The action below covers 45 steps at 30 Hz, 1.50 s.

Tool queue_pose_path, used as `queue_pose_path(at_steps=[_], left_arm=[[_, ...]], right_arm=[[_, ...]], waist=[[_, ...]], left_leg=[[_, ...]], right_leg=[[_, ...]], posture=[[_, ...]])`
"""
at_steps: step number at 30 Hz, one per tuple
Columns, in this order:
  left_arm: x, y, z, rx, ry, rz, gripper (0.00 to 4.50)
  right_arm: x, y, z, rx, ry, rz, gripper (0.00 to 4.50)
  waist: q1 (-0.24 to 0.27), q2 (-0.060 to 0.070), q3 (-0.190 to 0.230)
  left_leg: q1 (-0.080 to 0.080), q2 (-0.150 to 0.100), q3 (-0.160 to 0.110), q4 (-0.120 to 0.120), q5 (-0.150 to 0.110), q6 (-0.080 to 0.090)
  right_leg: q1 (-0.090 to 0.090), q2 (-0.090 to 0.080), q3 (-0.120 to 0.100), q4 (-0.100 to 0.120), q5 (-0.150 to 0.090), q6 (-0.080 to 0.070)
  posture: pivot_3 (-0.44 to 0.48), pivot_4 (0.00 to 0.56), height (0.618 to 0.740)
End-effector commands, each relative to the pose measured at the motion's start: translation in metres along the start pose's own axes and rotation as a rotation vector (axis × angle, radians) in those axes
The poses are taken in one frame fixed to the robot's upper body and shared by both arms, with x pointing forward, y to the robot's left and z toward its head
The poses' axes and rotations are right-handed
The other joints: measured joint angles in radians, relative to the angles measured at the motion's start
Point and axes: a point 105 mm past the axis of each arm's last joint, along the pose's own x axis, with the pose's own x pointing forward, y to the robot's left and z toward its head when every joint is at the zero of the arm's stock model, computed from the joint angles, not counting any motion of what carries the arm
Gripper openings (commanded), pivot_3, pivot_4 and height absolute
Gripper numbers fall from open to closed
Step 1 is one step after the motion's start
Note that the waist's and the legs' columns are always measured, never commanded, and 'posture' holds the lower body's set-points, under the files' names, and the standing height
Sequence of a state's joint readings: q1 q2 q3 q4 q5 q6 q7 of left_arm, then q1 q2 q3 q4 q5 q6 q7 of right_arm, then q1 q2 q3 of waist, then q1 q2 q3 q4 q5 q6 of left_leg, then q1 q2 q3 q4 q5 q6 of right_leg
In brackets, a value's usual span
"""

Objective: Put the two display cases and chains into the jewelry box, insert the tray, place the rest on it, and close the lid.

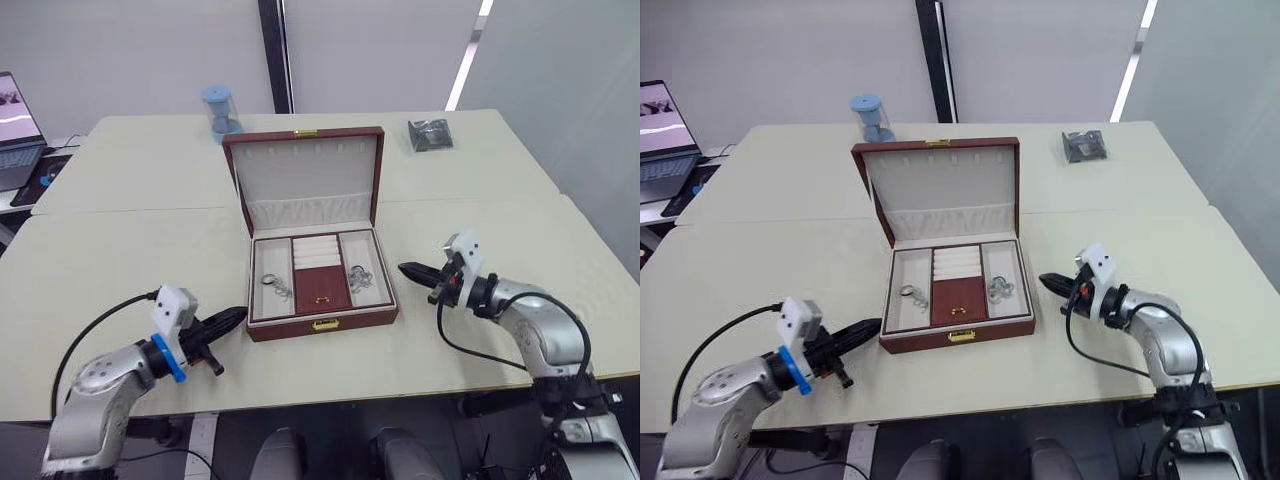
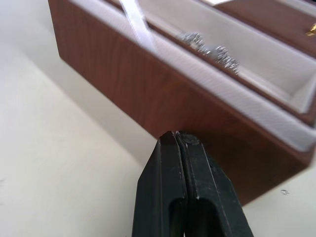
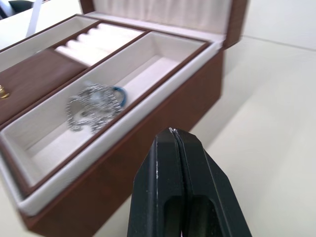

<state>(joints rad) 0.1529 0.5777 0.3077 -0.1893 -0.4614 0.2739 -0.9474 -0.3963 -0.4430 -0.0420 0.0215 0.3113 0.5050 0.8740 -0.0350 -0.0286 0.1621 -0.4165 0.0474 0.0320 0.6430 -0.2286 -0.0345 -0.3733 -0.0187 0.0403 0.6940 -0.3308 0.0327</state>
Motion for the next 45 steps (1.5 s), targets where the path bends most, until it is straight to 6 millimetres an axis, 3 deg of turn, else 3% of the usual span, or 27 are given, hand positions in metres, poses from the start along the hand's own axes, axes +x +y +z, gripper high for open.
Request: queue_pose_path(at_steps=[1,5,13,22,28,33,45], left_arm=[[-0.02,-0.007,0.03,0.099,-0.141,0.061,0.0],[-0.036,-0.031,0.043,0.156,-0.228,0.089,0.0],[-0.063,-0.071,0.047,0.157,-0.262,0.142,0.0],[-0.077,-0.083,0.044,0.147,-0.25,0.21,0.0],[-0.078,-0.087,0.042,0.147,-0.252,0.228,0.0],[-0.078,-0.089,0.046,0.153,-0.275,0.227,0.0],[-0.075,-0.085,0.055,0.145,-0.309,0.232,0.0]], right_arm=[[0.002,-0.014,0.026,-0.06,-0.077,0.006,0.03],[0.016,-0.034,0.045,-0.1,-0.111,0.001,0.03],[0.051,-0.064,0.088,-0.166,-0.195,-0.067,0.03],[0.077,-0.065,0.116,-0.209,-0.234,-0.094,0.03],[0.086,-0.059,0.147,-0.22,-0.326,-0.122,0.03],[0.091,-0.051,0.152,-0.229,-0.33,-0.075,0.03],[0.094,-0.039,0.139,-0.245,-0.294,0.028,0.03]], waist=[[-0.001,0.0,0.0],[0.002,0.0,0.0],[0.0,0.0,0.0],[-0.003,0.001,0.001],[-0.012,0.002,0.002],[-0.014,0.002,0.002],[-0.023,0.002,0.002]], left_leg=[[0.0,0.0,0.0,0.0,0.0,0.0],[0.0,0.0,0.001,0.001,0.0,0.0],[0.0,0.0,0.001,0.0,0.0,0.0],[0.0,0.0,0.002,0.001,0.0,0.0],[0.0,0.0,0.002,0.0,0.0,0.0],[0.0,0.0,0.002,0.0,0.0,0.0],[0.0,0.0,0.002,0.0,0.0,0.0]], right_leg=[[0.0,0.0,0.0,0.0,0.0,0.0],[0.0,0.0,0.001,0.0,0.0,0.0],[0.0,0.0,0.001,0.0,0.0,0.0],[0.0,0.0,0.001,0.0,0.0,-0.001],[-0.001,0.0,0.002,0.0,0.0,-0.001],[0.0,0.0,0.002,0.0,0.0,-0.001],[-0.001,0.0,0.002,0.0,0.0,-0.001]], posture=[[0.0,0.15,0.74],[0.0,0.15,0.74],[0.0,0.15,0.74],[0.0,0.15,0.74],[0.0,0.15,0.74],[0.0,0.15,0.74],[0.0,0.15,0.74]])
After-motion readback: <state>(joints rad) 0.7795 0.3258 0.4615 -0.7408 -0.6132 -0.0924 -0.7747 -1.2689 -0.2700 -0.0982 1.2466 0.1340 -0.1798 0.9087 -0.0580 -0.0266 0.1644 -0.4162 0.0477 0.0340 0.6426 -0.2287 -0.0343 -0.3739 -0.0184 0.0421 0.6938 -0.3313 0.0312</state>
